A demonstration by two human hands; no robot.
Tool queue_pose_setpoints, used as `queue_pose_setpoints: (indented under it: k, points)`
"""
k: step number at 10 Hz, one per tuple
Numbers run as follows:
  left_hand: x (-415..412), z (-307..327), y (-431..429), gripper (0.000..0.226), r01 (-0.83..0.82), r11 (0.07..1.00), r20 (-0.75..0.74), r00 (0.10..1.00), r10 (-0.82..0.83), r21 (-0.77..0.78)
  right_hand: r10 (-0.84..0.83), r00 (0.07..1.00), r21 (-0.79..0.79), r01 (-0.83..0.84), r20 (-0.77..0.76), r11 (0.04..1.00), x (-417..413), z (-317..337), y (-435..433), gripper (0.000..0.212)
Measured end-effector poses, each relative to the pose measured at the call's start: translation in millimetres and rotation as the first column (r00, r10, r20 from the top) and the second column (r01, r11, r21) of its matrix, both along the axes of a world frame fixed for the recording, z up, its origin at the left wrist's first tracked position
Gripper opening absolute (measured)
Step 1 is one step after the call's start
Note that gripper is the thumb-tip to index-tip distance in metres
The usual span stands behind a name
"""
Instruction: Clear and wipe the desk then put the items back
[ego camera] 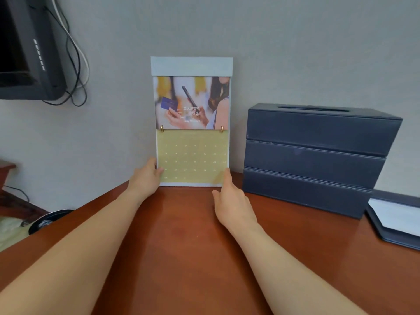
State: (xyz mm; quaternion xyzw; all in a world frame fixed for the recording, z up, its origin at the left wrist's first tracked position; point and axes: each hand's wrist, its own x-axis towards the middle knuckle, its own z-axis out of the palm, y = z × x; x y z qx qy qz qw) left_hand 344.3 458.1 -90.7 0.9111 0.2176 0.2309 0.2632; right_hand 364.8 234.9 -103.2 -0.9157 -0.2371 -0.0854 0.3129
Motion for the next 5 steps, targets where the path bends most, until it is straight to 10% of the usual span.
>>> queue_pose_setpoints:
  k: [3, 5]
  points:
    - [-11, -13, -19, 0.036, 0.006, 0.963, 0.151, 0.988, 0.036, -0.270, -0.041, 0.993, 0.076, 0.032, 0.109, 0.997, -5, -1, 1, 0.055]
    - [-30, -15, -55, 0.045, -0.092, 0.989, 0.318, 0.940, 0.124, -0.115, -0.095, 0.945, 0.169, 0.043, 0.314, 0.985, -25, 3, -8, 0.039]
